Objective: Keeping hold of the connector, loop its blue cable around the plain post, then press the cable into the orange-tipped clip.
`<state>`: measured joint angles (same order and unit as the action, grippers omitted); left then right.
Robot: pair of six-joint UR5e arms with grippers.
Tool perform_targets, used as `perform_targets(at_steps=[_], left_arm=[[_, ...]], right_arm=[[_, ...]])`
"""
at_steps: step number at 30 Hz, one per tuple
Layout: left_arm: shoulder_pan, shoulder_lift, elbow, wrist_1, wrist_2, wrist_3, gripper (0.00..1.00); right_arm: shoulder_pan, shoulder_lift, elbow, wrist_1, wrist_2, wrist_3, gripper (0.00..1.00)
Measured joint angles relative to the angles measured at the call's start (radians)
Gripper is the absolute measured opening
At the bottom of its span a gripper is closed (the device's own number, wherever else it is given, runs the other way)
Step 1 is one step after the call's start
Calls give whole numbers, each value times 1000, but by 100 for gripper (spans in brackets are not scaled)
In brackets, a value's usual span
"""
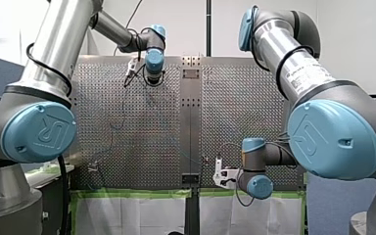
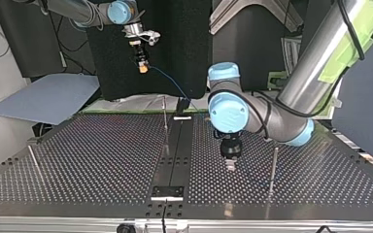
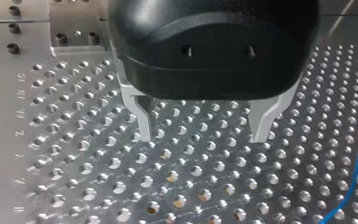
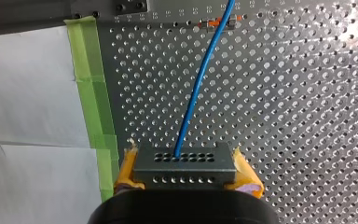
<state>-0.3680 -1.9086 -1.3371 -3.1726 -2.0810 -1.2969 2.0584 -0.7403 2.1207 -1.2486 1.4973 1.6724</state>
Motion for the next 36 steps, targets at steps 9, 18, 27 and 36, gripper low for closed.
perform_targets(at_steps=[9, 18, 27, 36], left_arm=[[0, -51, 1, 31, -63, 72, 100], [6, -55, 1, 89, -121, 118, 100], [12, -66, 7, 99, -127, 147, 100], [8, -142, 20, 67, -152, 171, 100]], right_arm=[[1, 0, 0, 0, 0, 0, 0], [1, 0, 0, 1, 0, -1, 0], [3, 0, 0, 1, 0, -2, 0], [7, 0, 0, 1, 0, -2, 0]])
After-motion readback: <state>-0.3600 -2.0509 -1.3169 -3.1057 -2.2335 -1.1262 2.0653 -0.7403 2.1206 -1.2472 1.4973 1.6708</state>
